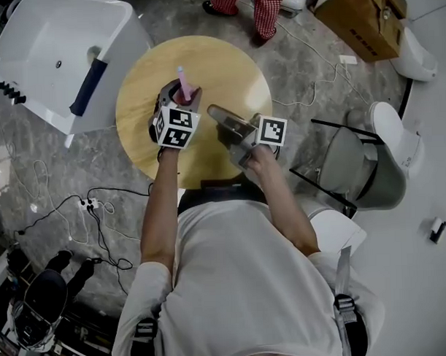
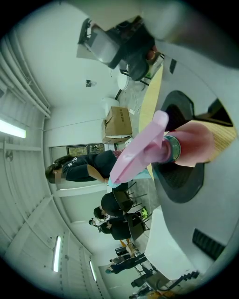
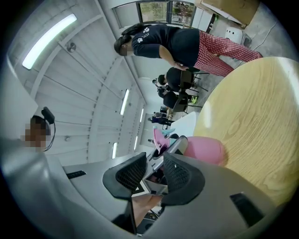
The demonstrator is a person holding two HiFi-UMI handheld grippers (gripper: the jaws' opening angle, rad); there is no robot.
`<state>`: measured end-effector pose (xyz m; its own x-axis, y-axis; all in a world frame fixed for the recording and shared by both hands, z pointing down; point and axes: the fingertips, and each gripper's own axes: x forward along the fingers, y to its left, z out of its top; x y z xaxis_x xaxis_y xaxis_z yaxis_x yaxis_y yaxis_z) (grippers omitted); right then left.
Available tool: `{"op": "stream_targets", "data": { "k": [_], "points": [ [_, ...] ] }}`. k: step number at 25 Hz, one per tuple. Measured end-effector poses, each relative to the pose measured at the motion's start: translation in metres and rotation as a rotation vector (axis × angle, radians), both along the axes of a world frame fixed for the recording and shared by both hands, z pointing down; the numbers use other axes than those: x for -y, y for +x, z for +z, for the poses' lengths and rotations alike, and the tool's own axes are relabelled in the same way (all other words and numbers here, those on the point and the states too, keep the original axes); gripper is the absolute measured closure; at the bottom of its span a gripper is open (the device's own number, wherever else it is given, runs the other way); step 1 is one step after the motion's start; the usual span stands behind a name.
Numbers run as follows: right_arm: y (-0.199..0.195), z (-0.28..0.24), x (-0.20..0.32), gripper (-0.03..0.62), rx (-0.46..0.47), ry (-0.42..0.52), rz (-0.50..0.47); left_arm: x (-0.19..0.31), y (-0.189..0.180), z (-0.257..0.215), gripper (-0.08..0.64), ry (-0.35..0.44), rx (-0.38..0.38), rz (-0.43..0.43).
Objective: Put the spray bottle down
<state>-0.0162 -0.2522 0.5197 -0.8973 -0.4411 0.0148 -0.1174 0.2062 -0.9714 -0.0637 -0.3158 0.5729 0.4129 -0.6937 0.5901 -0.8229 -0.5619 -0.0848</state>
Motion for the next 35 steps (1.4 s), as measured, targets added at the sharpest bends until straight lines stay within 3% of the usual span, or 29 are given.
{"op": "stream_targets", "data": {
  "k": [35],
  "points": [
    [0.001,0.001,0.006,0.499,-0.017,0.005,-0.013,0.009,0.002,0.043,0.357,0.024,-0.028,-0.049]
  ]
}}
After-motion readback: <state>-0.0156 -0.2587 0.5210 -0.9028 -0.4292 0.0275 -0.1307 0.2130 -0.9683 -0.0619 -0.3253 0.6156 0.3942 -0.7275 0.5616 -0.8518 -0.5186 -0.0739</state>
